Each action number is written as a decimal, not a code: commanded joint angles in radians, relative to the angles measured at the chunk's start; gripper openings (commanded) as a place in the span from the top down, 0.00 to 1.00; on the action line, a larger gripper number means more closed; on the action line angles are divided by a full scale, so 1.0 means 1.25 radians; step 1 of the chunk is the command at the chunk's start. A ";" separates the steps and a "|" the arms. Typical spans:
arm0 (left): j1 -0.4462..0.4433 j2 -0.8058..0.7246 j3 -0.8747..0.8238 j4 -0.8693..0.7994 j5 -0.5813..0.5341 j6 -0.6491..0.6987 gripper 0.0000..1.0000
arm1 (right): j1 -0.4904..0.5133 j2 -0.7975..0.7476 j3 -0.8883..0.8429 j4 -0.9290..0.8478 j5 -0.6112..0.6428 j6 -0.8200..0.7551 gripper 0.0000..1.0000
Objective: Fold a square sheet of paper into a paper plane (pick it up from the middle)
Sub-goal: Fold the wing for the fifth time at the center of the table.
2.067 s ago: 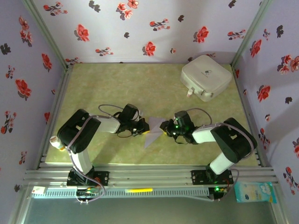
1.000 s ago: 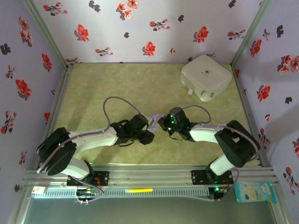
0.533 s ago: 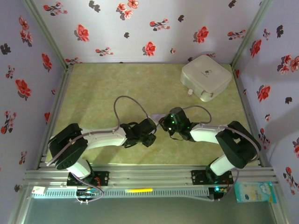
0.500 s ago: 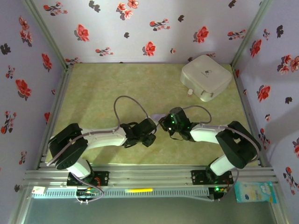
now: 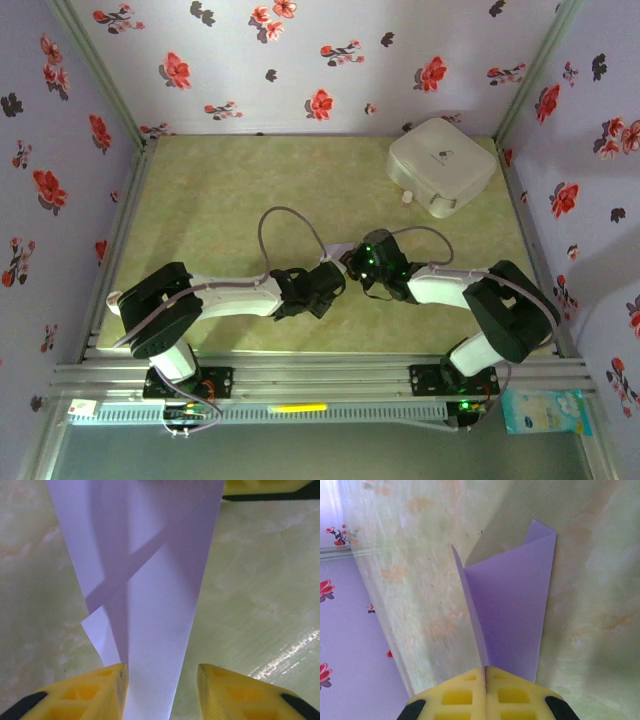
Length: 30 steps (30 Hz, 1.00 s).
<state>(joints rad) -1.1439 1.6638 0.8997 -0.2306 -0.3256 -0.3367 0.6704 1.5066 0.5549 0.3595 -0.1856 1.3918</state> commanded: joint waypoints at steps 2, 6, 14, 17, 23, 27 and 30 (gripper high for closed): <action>-0.014 0.022 0.027 -0.026 -0.065 0.023 0.64 | 0.006 -0.015 0.002 -0.008 0.020 0.012 1.00; -0.017 0.030 0.029 -0.032 -0.073 0.024 0.69 | 0.006 -0.016 -0.001 -0.006 0.020 0.014 1.00; -0.018 0.034 0.028 -0.037 -0.082 0.009 0.77 | 0.005 -0.017 -0.002 -0.006 0.020 0.015 1.00; -0.019 0.028 0.025 -0.033 -0.083 0.005 0.81 | 0.005 -0.017 -0.003 -0.005 0.021 0.015 1.00; -0.019 0.039 0.031 -0.037 -0.081 0.001 0.91 | 0.005 -0.020 -0.005 -0.010 0.019 0.010 0.95; -0.019 0.049 0.030 -0.033 -0.074 -0.014 0.94 | 0.000 -0.045 -0.013 -0.046 0.031 -0.011 0.83; -0.019 0.056 0.030 -0.033 -0.065 -0.026 0.96 | -0.014 -0.087 -0.016 -0.121 0.056 -0.042 0.71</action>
<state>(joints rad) -1.1606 1.7176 0.9176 -0.2531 -0.3931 -0.3389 0.6670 1.4532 0.5507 0.3061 -0.1699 1.3804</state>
